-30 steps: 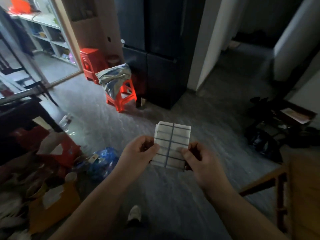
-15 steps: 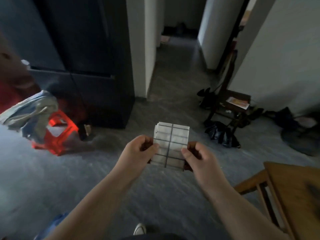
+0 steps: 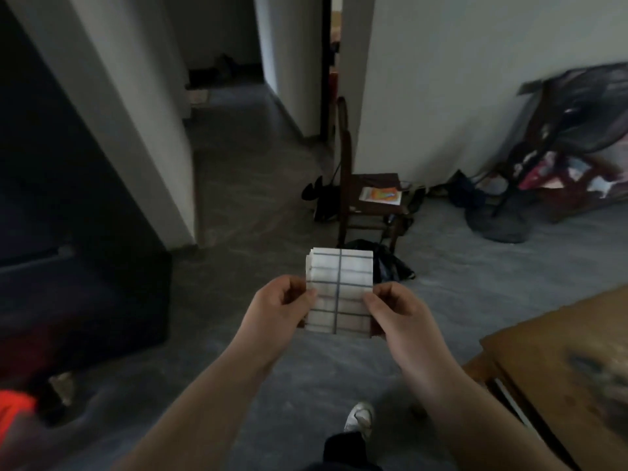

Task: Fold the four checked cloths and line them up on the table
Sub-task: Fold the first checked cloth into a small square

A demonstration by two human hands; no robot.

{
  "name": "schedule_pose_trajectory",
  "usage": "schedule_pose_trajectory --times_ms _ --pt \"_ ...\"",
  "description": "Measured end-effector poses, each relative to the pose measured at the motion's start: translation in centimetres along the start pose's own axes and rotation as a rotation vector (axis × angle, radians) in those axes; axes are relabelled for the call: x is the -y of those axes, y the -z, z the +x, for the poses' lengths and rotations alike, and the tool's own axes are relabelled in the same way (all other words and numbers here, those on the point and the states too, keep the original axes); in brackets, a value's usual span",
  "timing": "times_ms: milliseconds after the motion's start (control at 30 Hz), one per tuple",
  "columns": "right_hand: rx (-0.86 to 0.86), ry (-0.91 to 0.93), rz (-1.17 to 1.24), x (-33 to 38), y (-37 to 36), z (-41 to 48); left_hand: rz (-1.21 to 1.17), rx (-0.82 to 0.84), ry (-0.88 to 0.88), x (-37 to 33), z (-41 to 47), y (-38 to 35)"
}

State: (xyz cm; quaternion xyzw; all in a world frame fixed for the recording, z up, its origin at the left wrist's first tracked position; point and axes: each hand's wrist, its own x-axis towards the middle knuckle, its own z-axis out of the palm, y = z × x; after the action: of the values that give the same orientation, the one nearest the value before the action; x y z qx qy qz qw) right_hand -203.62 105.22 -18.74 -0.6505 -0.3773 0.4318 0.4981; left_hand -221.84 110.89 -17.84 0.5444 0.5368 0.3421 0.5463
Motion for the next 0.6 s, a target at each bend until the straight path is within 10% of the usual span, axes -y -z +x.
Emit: schedule_pose_trajectory --times_ms 600 --pt "-0.315 -0.121 0.116 4.5 10.4 30.3 -0.048 0.352 0.074 -9.8 34.5 -14.4"
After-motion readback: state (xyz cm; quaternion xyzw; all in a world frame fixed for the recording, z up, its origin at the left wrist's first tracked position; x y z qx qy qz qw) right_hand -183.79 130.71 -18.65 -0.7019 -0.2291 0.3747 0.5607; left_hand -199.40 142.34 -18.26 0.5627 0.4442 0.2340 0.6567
